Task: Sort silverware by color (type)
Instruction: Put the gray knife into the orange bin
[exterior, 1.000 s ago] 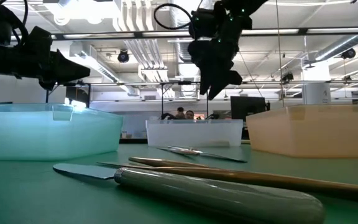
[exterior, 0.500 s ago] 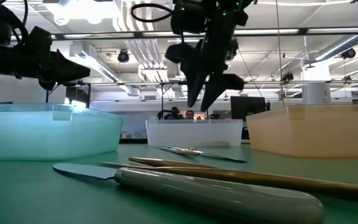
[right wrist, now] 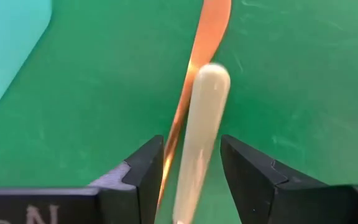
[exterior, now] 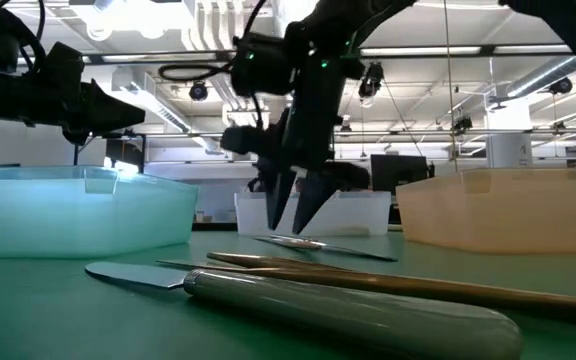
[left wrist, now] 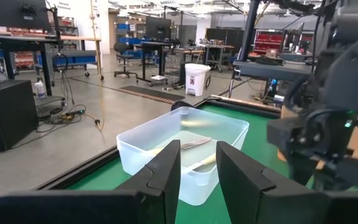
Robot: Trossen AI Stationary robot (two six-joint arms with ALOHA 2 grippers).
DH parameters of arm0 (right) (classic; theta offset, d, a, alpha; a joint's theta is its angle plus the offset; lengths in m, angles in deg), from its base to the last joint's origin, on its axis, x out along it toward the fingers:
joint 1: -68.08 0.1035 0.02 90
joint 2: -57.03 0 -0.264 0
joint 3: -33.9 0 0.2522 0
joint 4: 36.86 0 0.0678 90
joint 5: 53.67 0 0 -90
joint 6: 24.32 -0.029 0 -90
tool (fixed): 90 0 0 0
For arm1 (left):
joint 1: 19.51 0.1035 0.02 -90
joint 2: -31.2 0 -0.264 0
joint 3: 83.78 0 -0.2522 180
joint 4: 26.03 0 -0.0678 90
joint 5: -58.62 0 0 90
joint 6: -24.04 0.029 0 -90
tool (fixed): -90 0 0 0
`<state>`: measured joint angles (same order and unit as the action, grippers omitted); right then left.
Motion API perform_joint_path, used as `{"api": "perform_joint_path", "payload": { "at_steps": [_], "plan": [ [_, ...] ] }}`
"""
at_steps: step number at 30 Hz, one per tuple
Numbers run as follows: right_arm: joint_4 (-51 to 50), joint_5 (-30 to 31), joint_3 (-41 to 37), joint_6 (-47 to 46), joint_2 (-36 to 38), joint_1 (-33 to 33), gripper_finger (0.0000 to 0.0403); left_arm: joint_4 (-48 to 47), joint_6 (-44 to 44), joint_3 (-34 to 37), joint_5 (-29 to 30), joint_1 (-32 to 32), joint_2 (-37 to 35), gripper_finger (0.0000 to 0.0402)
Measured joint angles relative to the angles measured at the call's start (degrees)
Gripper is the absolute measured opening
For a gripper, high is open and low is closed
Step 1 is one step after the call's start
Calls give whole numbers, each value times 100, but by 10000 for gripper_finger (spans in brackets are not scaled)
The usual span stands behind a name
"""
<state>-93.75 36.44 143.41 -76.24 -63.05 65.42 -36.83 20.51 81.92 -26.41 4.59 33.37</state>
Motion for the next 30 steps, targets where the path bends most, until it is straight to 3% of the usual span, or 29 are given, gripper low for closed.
{"api": "perform_joint_path", "payload": {
  "at_steps": [8,13,30],
  "plan": [
    [-33,118,602,62,-380,-20,139,0,0,0,0,0,0,87],
    [-208,443,632,98,-364,-73,136,0,2,-1,1,-2,-1,87],
    [-87,283,627,180,-360,1,137,0,2,0,2,0,-2,87]
  ]
}}
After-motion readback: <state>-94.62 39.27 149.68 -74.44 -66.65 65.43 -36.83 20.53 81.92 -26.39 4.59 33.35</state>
